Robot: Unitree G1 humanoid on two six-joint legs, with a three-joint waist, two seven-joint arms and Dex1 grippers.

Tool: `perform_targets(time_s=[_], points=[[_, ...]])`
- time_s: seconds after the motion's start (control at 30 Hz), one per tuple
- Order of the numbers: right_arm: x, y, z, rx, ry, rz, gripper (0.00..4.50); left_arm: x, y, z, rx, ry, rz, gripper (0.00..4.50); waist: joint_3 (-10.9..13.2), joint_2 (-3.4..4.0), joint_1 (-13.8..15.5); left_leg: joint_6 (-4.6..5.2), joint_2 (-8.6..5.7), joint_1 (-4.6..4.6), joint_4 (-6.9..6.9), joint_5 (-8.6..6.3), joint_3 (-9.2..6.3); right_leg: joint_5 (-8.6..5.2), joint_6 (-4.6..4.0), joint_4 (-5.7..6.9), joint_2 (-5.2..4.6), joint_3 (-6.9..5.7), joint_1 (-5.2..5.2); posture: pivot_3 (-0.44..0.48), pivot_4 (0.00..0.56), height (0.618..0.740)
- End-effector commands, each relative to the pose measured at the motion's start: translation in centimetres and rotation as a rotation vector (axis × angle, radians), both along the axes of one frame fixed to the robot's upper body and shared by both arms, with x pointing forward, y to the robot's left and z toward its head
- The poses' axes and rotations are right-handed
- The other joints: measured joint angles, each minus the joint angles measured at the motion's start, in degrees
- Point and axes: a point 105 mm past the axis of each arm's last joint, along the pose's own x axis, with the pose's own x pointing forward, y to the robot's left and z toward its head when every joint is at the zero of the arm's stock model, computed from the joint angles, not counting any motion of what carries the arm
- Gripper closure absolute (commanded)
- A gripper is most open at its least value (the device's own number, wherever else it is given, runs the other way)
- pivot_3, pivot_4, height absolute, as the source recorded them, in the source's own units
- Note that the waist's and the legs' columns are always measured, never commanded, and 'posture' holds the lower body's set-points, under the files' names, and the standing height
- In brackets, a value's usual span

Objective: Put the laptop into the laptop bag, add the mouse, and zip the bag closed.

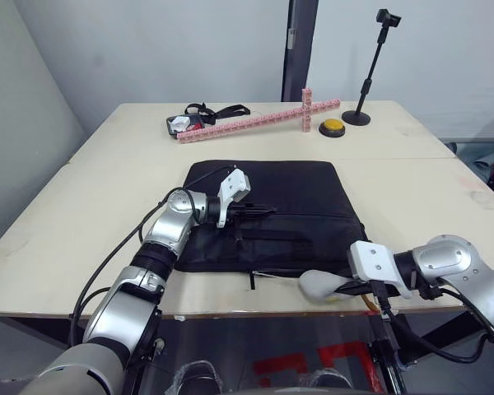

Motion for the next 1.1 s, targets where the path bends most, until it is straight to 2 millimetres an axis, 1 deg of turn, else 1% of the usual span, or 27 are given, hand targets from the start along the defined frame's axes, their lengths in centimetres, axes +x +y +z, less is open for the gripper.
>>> perform_targets(time_s=[0.03,0.2,0.37,0.6,0.97,1.1], points=[[0.5,-2.1,1.1,-0.024,-0.035,-0.042,4.49,-0.4,1.3,-3.7,0.103,0.107,0.034,4.5,0.0,0.0,0.03,0.0,0.0,-0.01,0.0,0.0,0.0,0.0,0.0,-0.01,-0.01,0.0,0.0,0.0,0.15,0.74],[0.7,-3.4,1.5,-0.042,-0.039,-0.073,4.49,-0.5,1.4,-3.9,0.106,0.108,0.031,4.5,-0.01,0.0,0.01,0.01,0.0,-0.01,0.0,0.0,0.01,-0.01,0.02,-0.02,-0.01,0.0,0.0,0.0,0.15,0.74],[1.0,-5.5,1.5,-0.087,-0.032,-0.119,4.49,-0.5,1.4,-4.0,0.112,0.106,0.032,4.5,-0.01,0.0,-0.01,0.02,-0.01,-0.02,0.0,-0.01,0.03,-0.02,0.03,-0.08,-0.01,0.01,0.0,0.0,0.15,0.74],[1.5,-7.7,2.3,-0.108,-0.033,-0.175,4.49,-0.5,1.5,-4.1,0.113,0.106,0.031,4.5,-0.04,0.04,-0.03,0.03,-0.01,-0.03,-0.03,-0.01,0.04,-0.03,0.04,-0.12,-0.01,0.01,0.0,0.0,0.15,0.74],[1.7,-9.8,2.9,-0.152,-0.015,-0.228,4.49,-0.7,1.6,-4.3,0.118,0.107,0.026,4.5,-0.05,0.06,-0.05,0.05,-0.01,-0.04,-0.06,-0.01,0.07,-0.03,0.05,-0.2,-0.02,0.01,0.0,0.0,0.15,0.74],[2.0,-11.1,3.5,-0.177,-0.024,-0.261,4.49,-0.8,1.9,-4.7,0.138,0.107,0.025,4.5,-0.05,0.06,-0.07,0.06,-0.01,-0.04,-0.08,-0.02,0.09,-0.03,0.05,-0.27,-0.02,0.02,0.0,0.0,0.15,0.74]])
